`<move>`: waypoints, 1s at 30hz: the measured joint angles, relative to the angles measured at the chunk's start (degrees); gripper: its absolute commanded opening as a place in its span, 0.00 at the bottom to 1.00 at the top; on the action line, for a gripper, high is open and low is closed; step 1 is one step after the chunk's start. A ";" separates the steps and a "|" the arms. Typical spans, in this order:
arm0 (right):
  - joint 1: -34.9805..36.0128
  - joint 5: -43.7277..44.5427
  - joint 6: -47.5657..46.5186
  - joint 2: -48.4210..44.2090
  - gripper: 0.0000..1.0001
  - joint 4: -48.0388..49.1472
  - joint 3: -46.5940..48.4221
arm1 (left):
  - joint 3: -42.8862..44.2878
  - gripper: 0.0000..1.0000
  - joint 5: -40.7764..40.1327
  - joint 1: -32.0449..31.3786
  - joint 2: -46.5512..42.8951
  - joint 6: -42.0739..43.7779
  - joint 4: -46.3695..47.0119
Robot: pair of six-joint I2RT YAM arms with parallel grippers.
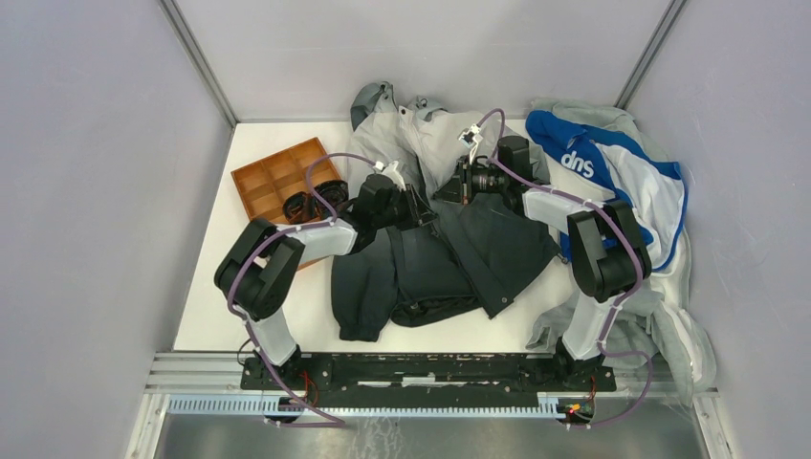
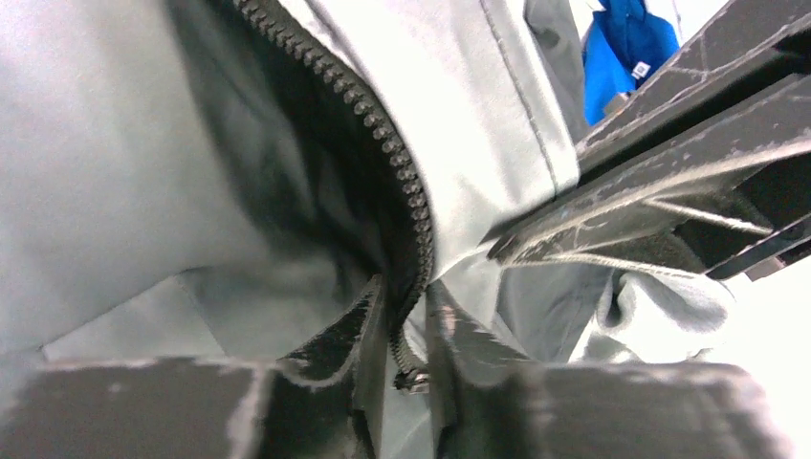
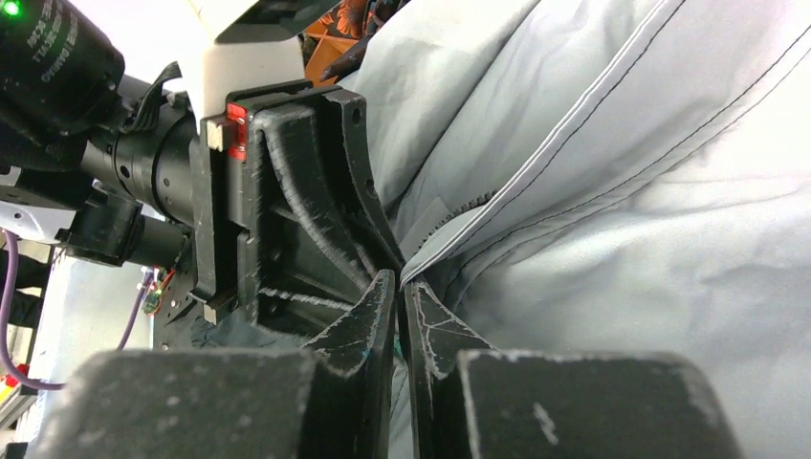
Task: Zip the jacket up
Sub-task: Adjust the zipper on the jacket.
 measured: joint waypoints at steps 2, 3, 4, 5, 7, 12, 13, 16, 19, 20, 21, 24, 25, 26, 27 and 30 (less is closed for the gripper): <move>0.00 -0.22 -0.70 -0.22 0.19 -0.92 0.00 | 0.98 0.02 0.83 0.22 0.66 -0.09 -0.42; 0.00 -0.37 -1.44 -0.35 0.21 -2.01 0.20 | 1.40 0.02 1.09 0.24 0.90 -0.04 -0.57; 0.00 -0.52 -2.34 -0.39 0.25 -3.30 0.70 | 1.55 0.02 1.36 0.28 1.01 -0.02 -0.74; -0.04 -0.66 -3.76 -0.39 0.29 -5.14 1.62 | 1.55 0.02 1.66 0.33 1.01 0.00 -0.83; -0.37 -0.79 -7.45 -0.39 0.36 -10.23 4.42 | 1.60 0.02 2.01 0.35 1.01 0.02 -1.03; -3.04 -1.55 -21.42 -0.59 0.57 -24.72 14.91 | 2.64 0.02 2.01 0.57 0.68 1.77 -3.69; -4.07 -1.75 -25.07 -0.85 0.60 -27.91 17.09 | 2.91 0.02 2.01 0.57 0.35 2.56 -4.46; -7.08 -2.56 -37.73 -3.15 0.67 -36.15 20.74 | 3.54 0.02 2.08 0.55 -1.25 4.96 -5.46; -8.94 -5.44 -52.70 -8.15 0.67 -43.30 18.69 | 3.67 0.02 2.58 0.55 -3.45 7.65 -4.00; -8.98 -7.32 -58.80 -10.62 0.67 -45.57 16.37 | 3.63 0.02 2.67 0.52 -4.20 8.59 -2.97; -8.81 -9.16 -63.82 -12.83 0.66 -47.91 14.16 | 3.43 0.02 2.84 0.52 -5.31 9.86 -0.87; -7.72 -14.19 -77.96 -17.05 0.65 -56.52 9.03 | 3.04 0.02 3.48 0.50 -6.97 11.28 3.87; -7.19 -15.23 -82.49 -17.38 0.63 -60.02 8.33 | 2.99 0.02 3.67 0.50 -7.34 11.74 5.55; -6.62 -16.02 -86.84 -17.31 0.60 -63.36 8.07 | 2.99 0.02 4.00 0.48 -7.45 11.85 6.97; -6.14 -16.55 -91.01 -17.07 0.55 -66.58 7.89 | 2.99 0.02 4.48 0.48 -7.45 11.85 8.83; -5.20 -18.53 -100.13 -16.41 0.50 -74.71 7.69 | 2.95 0.02 6.14 0.48 -7.43 11.69 12.20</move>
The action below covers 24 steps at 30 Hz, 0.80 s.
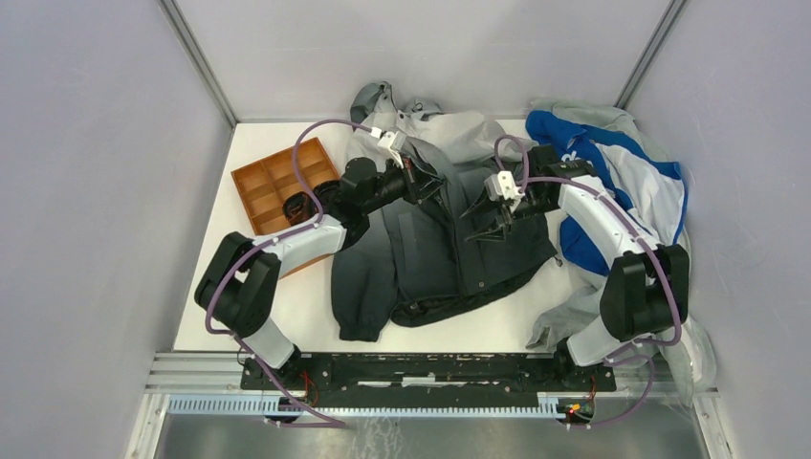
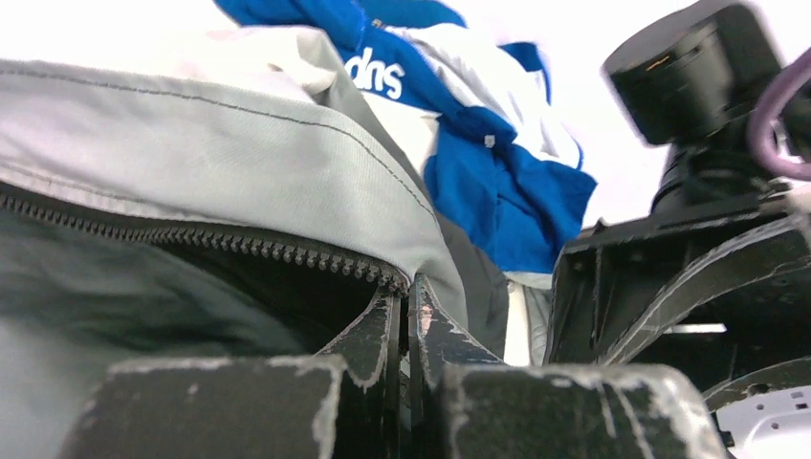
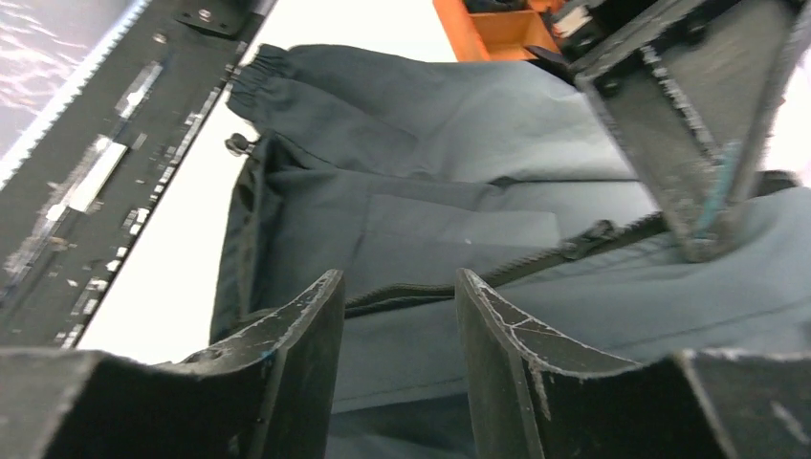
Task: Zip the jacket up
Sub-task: Adjust the zipper on the jacket.
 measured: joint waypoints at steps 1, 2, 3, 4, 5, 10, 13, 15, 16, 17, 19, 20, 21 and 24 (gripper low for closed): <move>0.09 -0.52 -2.36 0.28 0.49 -2.32 0.00 | 0.00 0.02 0.61 0.00 0.00 -0.17 1.18; 0.09 -1.25 -4.33 0.61 0.49 -4.68 0.00 | 0.00 0.02 0.92 0.00 0.02 -0.59 2.14; 0.11 -1.64 -5.79 1.05 0.50 -6.62 0.00 | 0.00 0.02 1.09 0.00 0.02 -0.85 2.80; 0.24 -1.86 -6.67 1.46 0.50 -7.96 0.00 | 0.00 0.02 1.42 0.00 0.09 -1.18 3.50; 0.46 -1.84 -7.06 1.90 0.51 -9.03 0.00 | 0.00 0.02 1.73 0.00 0.15 -1.46 4.02; 1.64 5.64 7.61 2.80 0.62 -2.05 0.74 | 0.11 0.02 2.34 0.00 0.96 -3.78 4.72; 1.92 11.37 15.23 2.40 0.57 3.19 2.49 | 0.55 0.02 2.34 -0.02 1.18 -5.07 4.04; 1.92 11.93 17.53 2.16 0.50 4.04 4.42 | 0.66 0.02 2.34 -0.04 1.22 -6.16 3.96; 1.97 11.78 18.45 1.73 0.47 4.50 4.92 | 0.66 0.02 2.34 -0.07 1.22 -6.51 3.96; 2.08 11.47 19.32 0.98 0.46 4.98 4.81 | 0.66 0.02 2.34 -0.09 1.22 -6.80 3.98; 2.84 11.04 22.71 -1.29 0.45 8.07 2.54 | 0.66 0.02 2.34 -0.24 1.22 -7.28 4.00; 3.58 11.02 25.88 -3.34 0.44 11.50 -0.28 | 0.66 0.02 2.36 -0.28 1.22 -7.48 4.00; 4.15 11.10 28.81 -5.14 0.44 14.56 -2.84 | 0.66 0.02 2.36 -0.33 1.22 -7.63 4.02; 5.62 12.04 39.91 -10.84 0.37 27.12 -12.17 | 0.66 0.02 2.36 -0.37 1.22 -7.89 4.02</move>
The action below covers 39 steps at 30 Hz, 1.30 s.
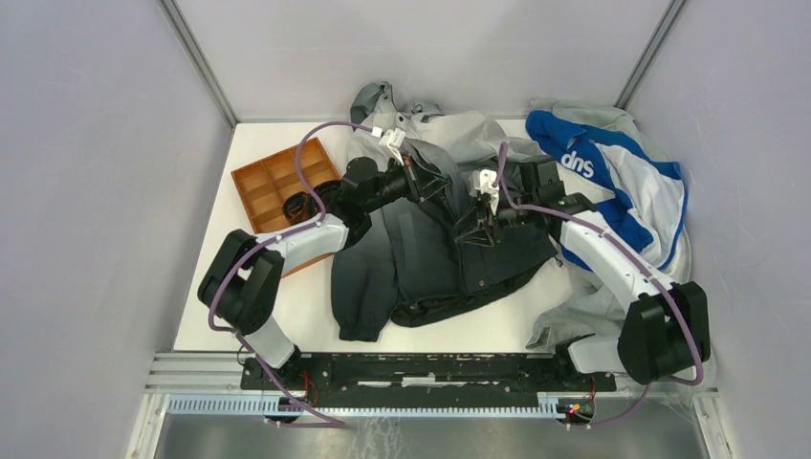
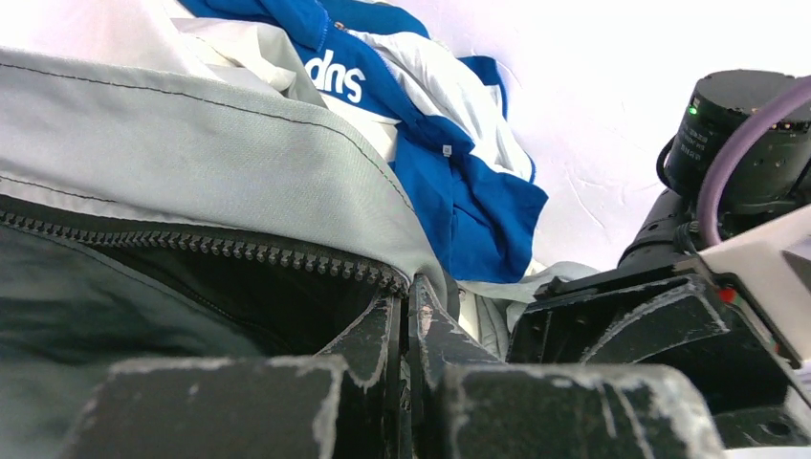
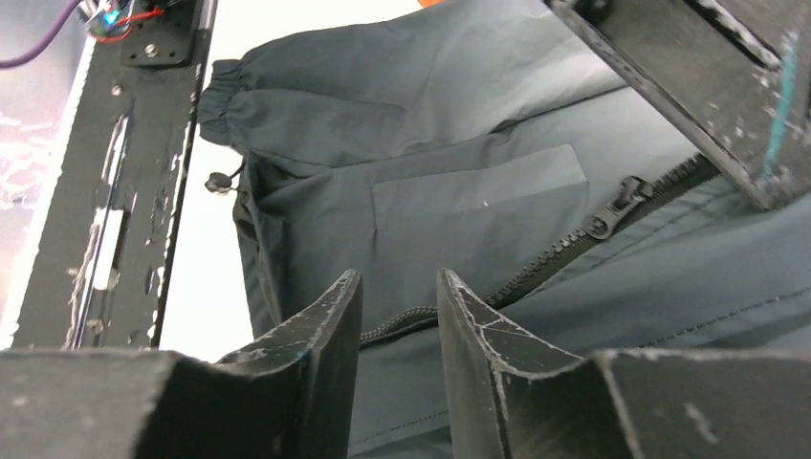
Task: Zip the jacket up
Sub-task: Adjust the zipper on the jacket.
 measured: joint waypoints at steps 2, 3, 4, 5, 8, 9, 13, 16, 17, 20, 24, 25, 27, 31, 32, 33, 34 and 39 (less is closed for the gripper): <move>0.15 0.96 6.34 -1.11 0.36 7.04 -3.23 | 0.00 0.02 0.00 -0.04 0.00 -0.22 0.00; 0.15 1.60 8.68 -1.01 0.36 9.81 -4.02 | 0.00 0.02 0.02 -0.07 0.00 -0.28 0.00; 0.13 2.60 11.82 -0.74 0.36 13.66 -5.07 | 0.00 0.02 0.02 -0.13 0.00 -0.33 0.00; 0.13 3.32 14.21 -0.50 0.36 16.52 -5.92 | 0.00 0.02 0.04 -0.17 0.00 -0.37 0.00; 0.13 5.51 22.58 0.11 0.37 27.12 -9.64 | 0.00 0.02 0.15 -0.33 0.00 -0.70 0.00; 0.13 6.01 25.00 0.39 0.37 30.51 -10.88 | 0.00 0.02 0.33 -0.35 -0.02 -0.92 0.00; 0.13 6.32 33.64 2.80 0.38 42.05 -13.77 | 0.00 0.02 1.38 -0.57 -0.15 -1.27 0.07; 0.13 6.08 39.39 4.83 0.41 50.03 -14.88 | -0.02 0.02 1.64 -0.70 -0.52 -1.81 0.44; 0.13 5.86 41.81 5.20 0.41 53.37 -15.65 | -0.02 0.02 1.64 -0.70 -0.66 -2.12 0.48; 0.15 4.76 46.88 5.46 0.43 61.22 -17.40 | -0.04 0.02 1.77 -0.70 -1.29 -2.75 1.14; 0.13 3.50 52.11 5.73 0.45 70.60 -19.06 | -0.15 0.02 2.67 -0.70 -2.23 -3.61 2.75; 0.13 3.28 53.37 5.73 0.46 73.33 -19.89 | -0.24 0.02 2.91 -0.70 -2.47 -3.63 2.99; 0.13 2.91 55.91 5.70 0.48 78.64 -21.84 | -0.39 0.02 3.39 -0.70 -2.97 -3.69 3.04; -0.28 2.27 60.81 5.70 0.50 87.47 -24.79 | -0.81 0.02 5.31 -0.70 -3.96 -3.76 3.08; -0.57 1.99 61.92 5.70 0.50 89.33 -25.07 | -0.83 0.02 5.75 -0.70 -4.24 -3.78 3.13; -0.85 1.84 62.82 5.70 0.50 90.84 -25.20 | -0.87 0.02 6.10 -0.70 -4.59 -3.78 3.13; -1.25 1.62 63.76 5.70 0.50 92.43 -25.22 | -0.92 0.02 6.34 -0.70 -4.98 -3.80 3.15; -2.08 1.05 67.04 5.70 0.50 97.81 -25.20 | -0.94 0.02 8.52 -0.57 -6.60 -4.09 4.52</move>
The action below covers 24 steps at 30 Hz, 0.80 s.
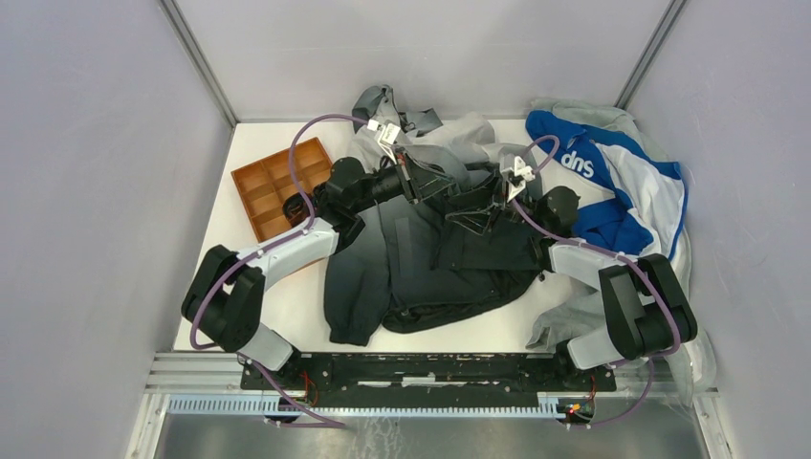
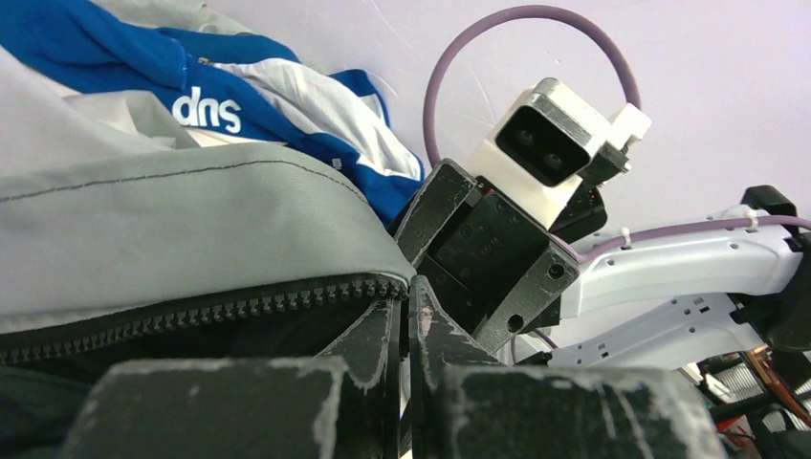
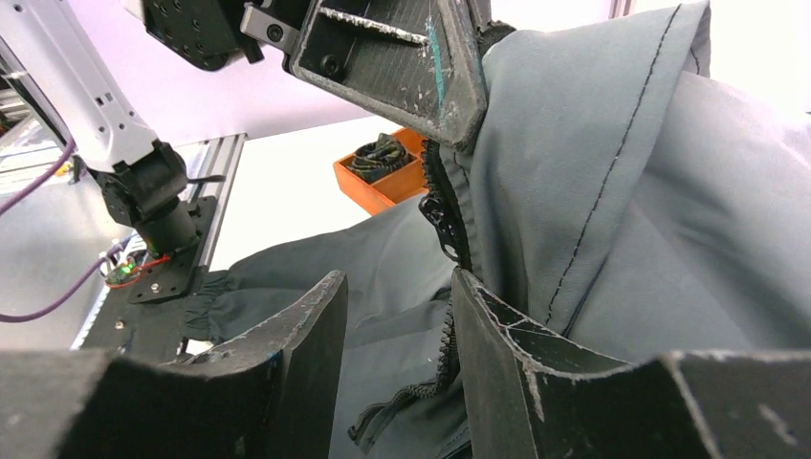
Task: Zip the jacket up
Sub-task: Adjust the zipper on the jacket.
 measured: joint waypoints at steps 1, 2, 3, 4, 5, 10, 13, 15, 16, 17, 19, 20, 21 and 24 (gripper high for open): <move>-0.02 -0.09 0.72 0.00 0.51 0.81 0.00 | 0.00 0.02 0.31 0.00 -0.04 -0.15 0.31; -0.02 -0.13 1.38 0.00 0.51 1.38 0.00 | 0.00 0.02 0.61 0.00 -0.07 -0.33 0.74; -0.04 -0.13 1.92 0.00 0.51 1.88 0.00 | 0.00 0.02 0.83 0.02 -0.07 -0.59 1.05; -0.04 -0.13 2.32 0.00 0.50 2.14 0.00 | 0.00 0.02 1.20 0.04 -0.07 -0.81 1.27; -0.04 -0.13 2.73 0.00 0.50 2.38 0.00 | 0.00 0.02 1.51 0.04 -0.07 -0.94 1.44; -0.04 -0.09 4.72 -0.04 0.49 2.47 0.39 | 0.00 0.02 2.08 0.04 -0.07 -1.42 1.86; -0.02 -0.02 6.03 -0.20 0.47 2.91 0.72 | -0.02 0.02 2.29 0.04 -0.07 -1.44 2.32; 0.28 -0.02 6.67 -0.42 0.45 3.08 0.98 | 0.00 0.02 2.60 0.04 -0.07 -1.44 2.51; 0.44 -0.02 6.88 -0.59 0.44 3.23 1.03 | -0.02 0.02 2.82 0.04 -0.04 -1.44 2.67; 0.70 0.00 7.10 -0.85 0.43 3.32 1.03 | -0.02 0.02 2.99 0.04 -0.04 -1.44 2.75; 1.18 -0.04 7.41 -1.36 0.39 3.50 1.03 | -0.02 0.02 3.08 0.04 -0.04 -1.44 2.84; 1.40 -0.04 7.56 -1.60 0.35 3.61 1.03 | -0.02 0.02 3.10 0.04 -0.04 -1.44 2.86; 1.64 -0.07 7.65 -1.86 0.33 3.80 1.03 | -0.02 0.02 3.13 0.04 -0.04 -1.44 2.86; 1.97 -0.07 7.82 -2.67 0.30 4.26 1.03 | -0.04 0.02 3.30 0.02 -0.04 -1.44 2.80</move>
